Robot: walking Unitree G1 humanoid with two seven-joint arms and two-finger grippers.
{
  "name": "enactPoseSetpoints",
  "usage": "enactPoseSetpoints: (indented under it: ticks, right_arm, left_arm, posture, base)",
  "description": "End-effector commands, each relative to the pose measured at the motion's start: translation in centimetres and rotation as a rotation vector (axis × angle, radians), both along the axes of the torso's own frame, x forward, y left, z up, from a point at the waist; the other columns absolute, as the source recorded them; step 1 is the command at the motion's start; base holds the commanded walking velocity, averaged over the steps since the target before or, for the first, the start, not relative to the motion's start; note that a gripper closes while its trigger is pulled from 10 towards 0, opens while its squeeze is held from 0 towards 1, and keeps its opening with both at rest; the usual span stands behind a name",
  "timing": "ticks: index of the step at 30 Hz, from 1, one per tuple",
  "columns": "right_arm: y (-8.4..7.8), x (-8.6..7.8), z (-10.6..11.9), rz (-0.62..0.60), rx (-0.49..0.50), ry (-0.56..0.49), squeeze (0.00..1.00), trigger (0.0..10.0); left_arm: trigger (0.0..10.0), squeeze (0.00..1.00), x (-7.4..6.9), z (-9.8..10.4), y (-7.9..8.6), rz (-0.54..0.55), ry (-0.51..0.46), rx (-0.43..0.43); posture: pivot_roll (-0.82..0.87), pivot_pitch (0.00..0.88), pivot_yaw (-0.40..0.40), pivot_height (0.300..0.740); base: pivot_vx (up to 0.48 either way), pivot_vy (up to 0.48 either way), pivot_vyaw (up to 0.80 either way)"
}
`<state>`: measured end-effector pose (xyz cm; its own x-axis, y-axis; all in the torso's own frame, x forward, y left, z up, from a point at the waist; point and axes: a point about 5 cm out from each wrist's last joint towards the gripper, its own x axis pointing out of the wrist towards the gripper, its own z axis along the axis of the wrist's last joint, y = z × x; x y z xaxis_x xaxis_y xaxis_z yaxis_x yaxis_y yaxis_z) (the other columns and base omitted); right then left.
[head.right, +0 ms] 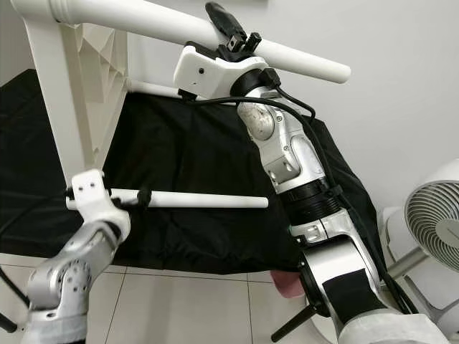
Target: Building children table
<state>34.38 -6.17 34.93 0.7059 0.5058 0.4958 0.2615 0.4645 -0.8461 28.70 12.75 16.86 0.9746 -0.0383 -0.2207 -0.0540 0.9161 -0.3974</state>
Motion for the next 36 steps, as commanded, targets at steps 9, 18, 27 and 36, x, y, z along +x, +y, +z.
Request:
enactPoseSetpoints:
  ticks: [9,18,27,36]
  right_arm:
    - [-1.5,-0.9,2.9,0.013,0.203,0.001,0.00,0.0]
    - [-1.8,-0.6,2.4,-0.008,0.182,0.037,0.00,0.0]
    - [-1.5,-0.7,2.0,0.004,0.157,0.036,0.00,0.0]
    - [-3.4,-1.8,1.2,-0.053,0.403,0.003,0.00,0.0]
  left_arm:
    - [10.0,0.00,0.2,-2.1,-3.4,-0.021,0.147,-0.163]
    - [10.0,0.00,-1.0,-1.5,-2.5,0.040,0.210,-0.203]
    - [10.0,0.00,-1.7,-1.7,-1.5,0.086,0.238,-0.151]
    - [10.0,0.00,-2.0,-2.7,-2.2,0.067,0.309,-0.153]
  posture:
    - [-0.04,0.000,-0.119,0.740]
    - [-0.05,0.000,-0.130,0.740]
    - [-0.04,0.004,-0.144,0.740]
    - [-0.03,0.000,-0.145,0.740]
  base:
    - [0.000,0.000,0.00]
    - [0.000,0.000,0.00]
    - [0.000,0.000,0.00]
    - [0.000,0.000,0.00]
